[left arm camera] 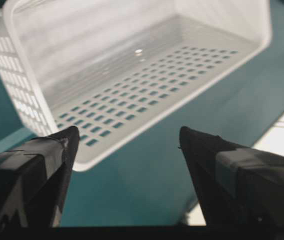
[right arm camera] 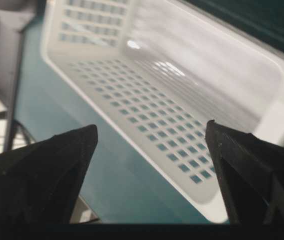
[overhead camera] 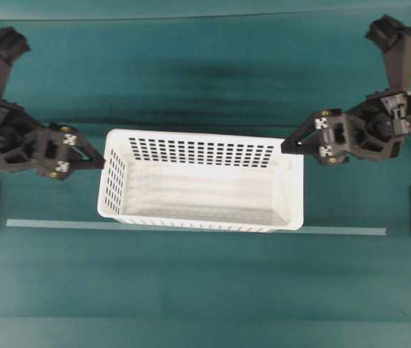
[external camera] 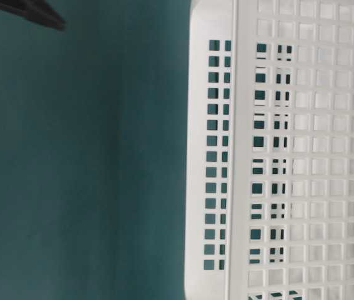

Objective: Lift the white basket with both hands.

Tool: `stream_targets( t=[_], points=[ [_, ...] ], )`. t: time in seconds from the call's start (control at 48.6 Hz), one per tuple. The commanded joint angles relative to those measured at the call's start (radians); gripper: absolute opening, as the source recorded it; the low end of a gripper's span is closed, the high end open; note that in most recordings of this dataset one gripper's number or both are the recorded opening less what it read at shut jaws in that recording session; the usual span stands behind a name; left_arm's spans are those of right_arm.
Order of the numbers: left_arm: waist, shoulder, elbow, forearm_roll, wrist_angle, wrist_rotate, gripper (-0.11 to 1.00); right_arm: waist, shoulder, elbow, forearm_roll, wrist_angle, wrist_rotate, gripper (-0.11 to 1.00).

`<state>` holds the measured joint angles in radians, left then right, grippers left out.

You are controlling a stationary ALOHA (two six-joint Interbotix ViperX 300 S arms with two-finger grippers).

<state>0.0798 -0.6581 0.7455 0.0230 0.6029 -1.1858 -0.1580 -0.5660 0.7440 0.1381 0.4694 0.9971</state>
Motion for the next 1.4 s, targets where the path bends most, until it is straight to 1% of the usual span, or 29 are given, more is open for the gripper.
stream_targets(
  t=[0.0, 0.082, 0.165, 0.247, 0.474, 0.576, 0.597, 0.721, 0.906, 0.988, 1.071, 1.153, 1.379],
  points=[
    [0.003, -0.025, -0.002, 0.005, -0.025, 0.006, 0.87, 0.015, 0.000, -0.005, -0.014, -0.046, -0.044, 0.91],
    [-0.002, -0.052, 0.009, 0.005, -0.069, 0.031, 0.87, 0.031, -0.005, -0.003, -0.035, -0.097, -0.110, 0.91],
    [-0.003, -0.077, 0.014, 0.005, -0.127, 0.097, 0.87, 0.044, -0.005, -0.003, -0.048, -0.155, -0.173, 0.91],
    [-0.003, -0.097, 0.014, 0.005, -0.190, 0.187, 0.87, 0.046, -0.005, -0.002, -0.052, -0.210, -0.239, 0.91],
    [-0.005, -0.103, 0.005, 0.005, -0.267, 0.420, 0.87, 0.058, -0.009, 0.002, -0.057, -0.308, -0.377, 0.90],
    [-0.006, -0.104, 0.005, 0.005, -0.302, 0.543, 0.87, 0.072, -0.017, 0.006, -0.077, -0.353, -0.456, 0.90],
    [-0.006, -0.106, 0.005, 0.005, -0.314, 0.581, 0.87, 0.075, -0.018, 0.009, -0.084, -0.367, -0.479, 0.90],
    [-0.009, -0.121, 0.009, 0.005, -0.367, 0.732, 0.87, 0.080, -0.041, 0.021, -0.094, -0.419, -0.561, 0.90],
    [-0.014, -0.184, 0.021, 0.005, -0.445, 0.920, 0.87, 0.081, -0.104, 0.051, -0.095, -0.479, -0.634, 0.90],
    [-0.018, -0.221, 0.025, 0.003, -0.454, 0.965, 0.86, 0.081, -0.143, 0.064, -0.095, -0.485, -0.647, 0.90],
    [-0.023, -0.259, 0.029, 0.005, -0.456, 0.986, 0.87, 0.081, -0.179, 0.075, -0.097, -0.482, -0.653, 0.90],
    [-0.023, -0.295, 0.037, 0.005, -0.456, 0.988, 0.87, 0.081, -0.215, 0.086, -0.100, -0.482, -0.666, 0.90],
    [-0.028, -0.347, 0.052, 0.005, -0.459, 0.985, 0.87, 0.081, -0.298, 0.109, -0.101, -0.483, -0.742, 0.90]
  ],
)
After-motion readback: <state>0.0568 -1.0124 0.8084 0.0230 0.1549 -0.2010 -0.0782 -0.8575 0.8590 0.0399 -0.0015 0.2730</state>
